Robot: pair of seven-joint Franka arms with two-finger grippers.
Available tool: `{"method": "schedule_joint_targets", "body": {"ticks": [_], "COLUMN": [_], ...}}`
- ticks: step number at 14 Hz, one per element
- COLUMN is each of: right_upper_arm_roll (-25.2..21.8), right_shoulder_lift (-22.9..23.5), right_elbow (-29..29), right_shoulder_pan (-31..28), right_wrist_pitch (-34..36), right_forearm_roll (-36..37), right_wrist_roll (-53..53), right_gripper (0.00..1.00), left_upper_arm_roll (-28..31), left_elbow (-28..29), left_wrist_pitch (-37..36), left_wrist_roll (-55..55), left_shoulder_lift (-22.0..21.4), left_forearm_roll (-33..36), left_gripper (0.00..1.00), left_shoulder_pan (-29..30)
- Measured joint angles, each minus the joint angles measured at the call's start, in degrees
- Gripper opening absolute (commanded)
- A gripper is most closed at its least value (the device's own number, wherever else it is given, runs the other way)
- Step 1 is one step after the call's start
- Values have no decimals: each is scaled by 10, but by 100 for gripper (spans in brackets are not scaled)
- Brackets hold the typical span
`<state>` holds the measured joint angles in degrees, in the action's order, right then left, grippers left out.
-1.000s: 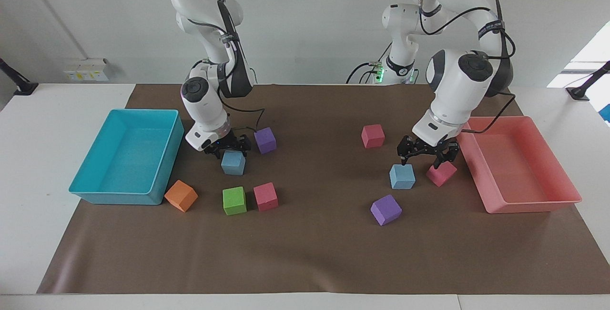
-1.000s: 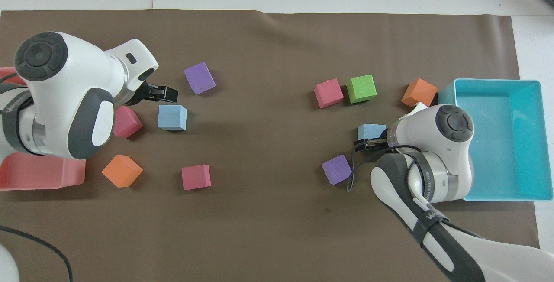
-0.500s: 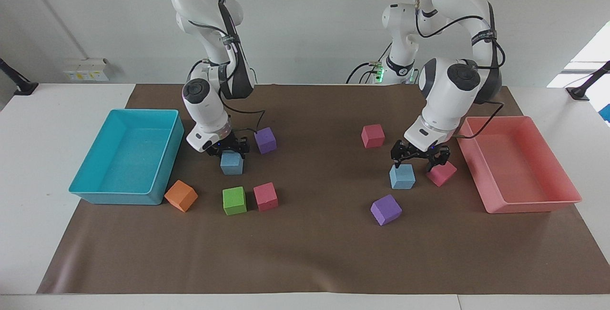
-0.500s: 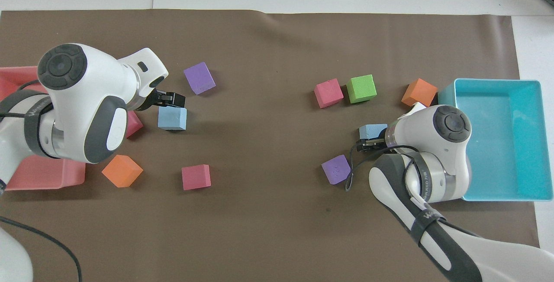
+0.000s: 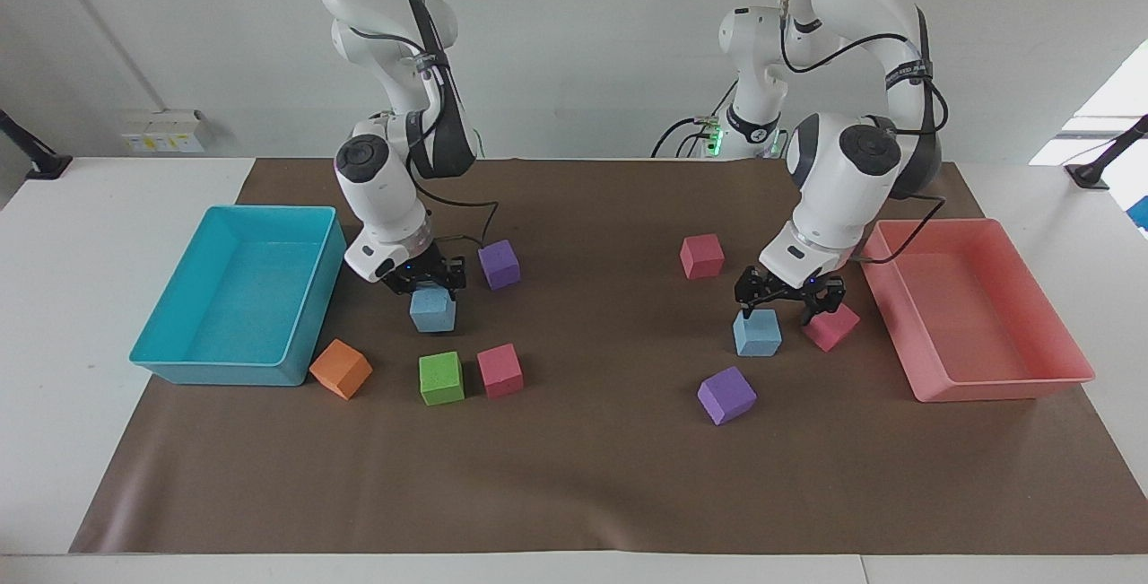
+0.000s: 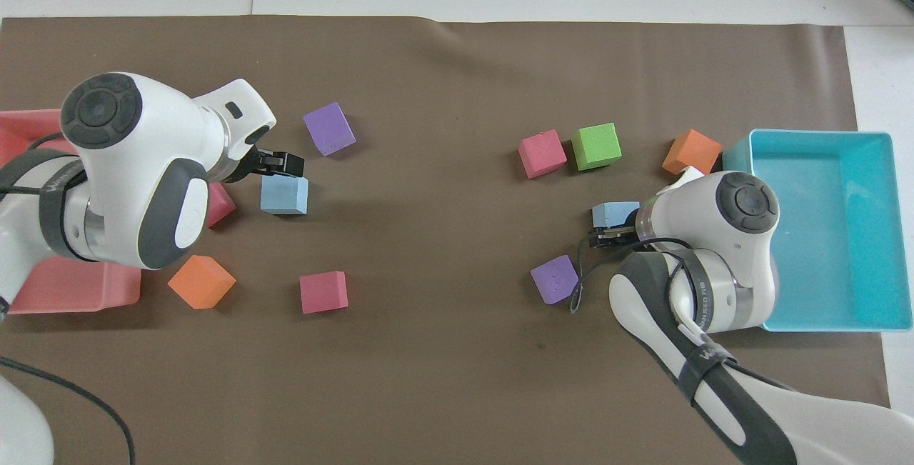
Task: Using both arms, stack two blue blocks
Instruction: 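Close the left gripper on its blue cube while the right gripper grasps its cube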
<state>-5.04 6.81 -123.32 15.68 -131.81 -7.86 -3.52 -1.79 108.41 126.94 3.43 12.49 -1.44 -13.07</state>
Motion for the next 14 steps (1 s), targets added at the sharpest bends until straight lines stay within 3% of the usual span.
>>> {"method": "schedule_joint_targets", "body": {"ticks": [3, 6, 9, 14], "right_upper_arm_roll": [0, 2, 7, 11], "right_shoulder_lift": [-31, -32, -5, 78], "right_elbow": [31, 97, 151, 201], "right_shoulder_pan": [3, 34, 61, 135], "right_wrist_pitch": [65, 129, 138, 109], "right_forearm_roll": [15, 40, 39, 36], "right_wrist_roll": [-22, -65, -94, -191], "right_gripper": [0, 0, 0, 0], "left_upper_arm_roll": [3, 4, 3, 1], "left_elbow": [9, 18, 25, 63], "left_wrist_pitch": [10, 23, 29, 81], "left_wrist_roll": [0, 0, 0, 0], "left_shoulder_lift": [0, 0, 1, 1], "left_forearm_roll": [0, 0, 0, 0], "left_gripper": [100, 100, 100, 100], "left_shoulder_pan": [0, 0, 0, -1]}}
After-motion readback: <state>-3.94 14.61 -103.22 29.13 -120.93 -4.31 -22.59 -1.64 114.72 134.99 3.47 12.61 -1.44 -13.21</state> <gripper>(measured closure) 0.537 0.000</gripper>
